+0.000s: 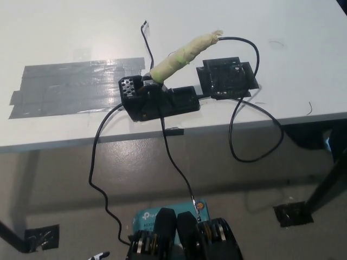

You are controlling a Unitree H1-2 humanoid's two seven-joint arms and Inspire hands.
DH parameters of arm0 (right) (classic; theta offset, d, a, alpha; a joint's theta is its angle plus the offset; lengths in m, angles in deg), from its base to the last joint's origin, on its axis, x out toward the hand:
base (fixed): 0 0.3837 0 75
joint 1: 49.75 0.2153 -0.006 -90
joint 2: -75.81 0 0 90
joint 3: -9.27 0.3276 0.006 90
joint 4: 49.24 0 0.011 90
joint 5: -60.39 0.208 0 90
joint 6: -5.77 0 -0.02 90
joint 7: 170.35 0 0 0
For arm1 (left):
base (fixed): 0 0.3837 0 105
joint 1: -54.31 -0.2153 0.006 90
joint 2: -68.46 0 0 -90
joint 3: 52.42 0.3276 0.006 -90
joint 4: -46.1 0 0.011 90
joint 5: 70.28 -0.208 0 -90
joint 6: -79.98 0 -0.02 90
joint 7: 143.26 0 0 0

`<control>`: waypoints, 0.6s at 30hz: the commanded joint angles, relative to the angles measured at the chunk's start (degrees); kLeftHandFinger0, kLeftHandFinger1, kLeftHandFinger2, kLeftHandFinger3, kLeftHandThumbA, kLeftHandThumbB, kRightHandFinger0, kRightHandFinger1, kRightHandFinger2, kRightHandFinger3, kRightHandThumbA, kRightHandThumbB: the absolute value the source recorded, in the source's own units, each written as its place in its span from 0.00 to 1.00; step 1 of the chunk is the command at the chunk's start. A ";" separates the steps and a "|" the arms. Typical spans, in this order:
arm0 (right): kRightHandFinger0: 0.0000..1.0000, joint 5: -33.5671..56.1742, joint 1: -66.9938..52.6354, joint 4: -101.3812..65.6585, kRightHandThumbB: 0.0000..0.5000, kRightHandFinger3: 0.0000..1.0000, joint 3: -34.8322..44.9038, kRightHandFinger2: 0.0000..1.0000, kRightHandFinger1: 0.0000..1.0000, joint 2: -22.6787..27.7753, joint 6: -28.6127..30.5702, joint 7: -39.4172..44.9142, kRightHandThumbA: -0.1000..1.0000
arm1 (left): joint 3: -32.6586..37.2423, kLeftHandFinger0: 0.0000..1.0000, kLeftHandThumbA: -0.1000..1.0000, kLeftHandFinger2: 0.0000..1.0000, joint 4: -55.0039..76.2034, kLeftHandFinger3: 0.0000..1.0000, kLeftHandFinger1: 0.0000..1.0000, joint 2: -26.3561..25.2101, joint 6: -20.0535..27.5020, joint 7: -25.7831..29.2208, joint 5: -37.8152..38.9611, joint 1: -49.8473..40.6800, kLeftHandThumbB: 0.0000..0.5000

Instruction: The robot uses its right hand to grab the soldering gun kept on the middle of the table and pulls it out of its base and keep it on the right side of the base

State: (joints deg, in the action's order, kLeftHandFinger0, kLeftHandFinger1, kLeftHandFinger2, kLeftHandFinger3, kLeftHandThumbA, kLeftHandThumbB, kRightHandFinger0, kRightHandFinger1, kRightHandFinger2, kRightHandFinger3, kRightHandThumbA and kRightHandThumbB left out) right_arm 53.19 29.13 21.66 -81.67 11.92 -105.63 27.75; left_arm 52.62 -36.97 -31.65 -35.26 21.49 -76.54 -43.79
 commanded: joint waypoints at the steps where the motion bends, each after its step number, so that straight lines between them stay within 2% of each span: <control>1: 1.00 -1.49 1.93 -6.04 0.16 1.00 6.77 1.00 1.00 -0.15 -1.62 -4.19 0.58 | -0.43 0.76 0.52 0.96 1.70 1.00 0.84 -0.89 -1.34 -1.22 -0.63 0.03 0.47; 3: 1.00 -3.85 5.87 -10.14 0.23 1.00 8.40 1.00 1.00 0.27 -3.36 -4.32 0.66 | -0.74 0.74 0.52 0.95 1.63 1.00 0.83 -1.04 -1.38 -1.23 -0.60 -0.03 0.46; 4: 1.00 -3.57 8.46 -12.31 0.24 1.00 9.03 1.00 1.00 0.43 -4.95 -3.75 0.66 | -0.60 0.73 0.53 0.94 1.33 1.00 0.82 -1.20 -0.57 -1.32 -0.77 -0.01 0.45; 5: 1.00 -3.16 10.47 -13.32 0.27 1.00 9.61 1.00 1.00 0.15 -5.37 -3.38 0.63 | -0.53 0.74 0.54 0.95 1.49 1.00 0.82 -1.21 -0.90 -1.34 -0.95 0.00 0.45; 6: 1.00 -3.66 16.34 -15.78 0.28 1.00 11.00 1.00 1.00 -0.63 -5.53 -0.71 0.57 | -0.41 0.78 0.54 0.99 1.42 1.00 0.86 -1.29 -0.94 -1.47 -1.11 0.09 0.46; 9: 1.00 -5.73 22.73 -17.21 0.33 1.00 10.55 1.00 1.00 -1.01 -5.53 1.28 0.53 | -0.51 0.79 0.53 1.00 1.32 1.00 0.87 -0.87 -1.52 -1.35 -1.04 0.17 0.49; 10: 1.00 -6.95 25.92 -17.22 0.38 1.00 10.93 1.00 1.00 -2.26 -5.53 3.75 0.57 | -0.42 0.77 0.53 0.98 1.25 1.00 0.85 -0.82 -1.58 -1.47 -1.07 0.62 0.49; 11: 1.00 -7.03 28.40 -17.17 0.39 1.00 10.52 1.00 1.00 -3.40 -5.53 4.38 0.55 | -0.41 0.77 0.53 0.98 1.34 1.00 0.85 -0.84 -1.59 -1.50 -1.09 0.64 0.49; 13: 1.00 -10.33 35.63 -15.90 0.41 1.00 7.10 1.00 1.00 -5.54 -5.53 7.12 0.50 | -0.49 0.75 0.53 0.97 1.35 1.00 0.83 -0.84 -1.29 -1.57 -0.92 0.47 0.47; 15: 1.00 -11.97 40.38 -14.38 0.41 1.00 3.92 1.00 1.00 -6.29 -5.53 8.60 0.52 | -0.51 0.75 0.53 0.97 1.41 1.00 0.84 -0.89 -1.16 -1.64 -0.91 0.61 0.46; 16: 1.00 -13.37 42.95 -13.38 0.41 1.00 2.47 1.00 1.00 -7.05 -5.53 10.10 0.55 | -0.26 0.75 0.54 0.96 1.66 1.00 0.83 -1.09 -1.12 -1.63 -1.35 0.66 0.45; 17: 1.00 -13.72 43.28 -13.32 0.41 1.00 2.50 1.00 1.00 -7.25 -5.53 10.54 0.56 | -0.24 0.74 0.54 0.96 1.81 1.00 0.83 -1.11 -1.17 -1.62 -1.44 0.65 0.46; 18: 1.00 -14.95 49.38 -9.92 0.41 1.00 -2.27 1.00 1.00 -9.04 -5.53 11.04 0.52 | -0.94 0.75 0.52 0.96 1.81 1.00 0.84 -0.68 -1.66 -1.63 -0.55 0.54 0.46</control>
State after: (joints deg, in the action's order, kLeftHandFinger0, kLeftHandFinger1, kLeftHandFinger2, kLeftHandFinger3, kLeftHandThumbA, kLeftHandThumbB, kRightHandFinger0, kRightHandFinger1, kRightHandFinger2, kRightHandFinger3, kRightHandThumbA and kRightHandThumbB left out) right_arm 45.45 67.78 8.70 -78.39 4.42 -110.36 32.61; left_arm 52.47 -37.00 -31.64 -35.89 20.82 -76.85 -43.60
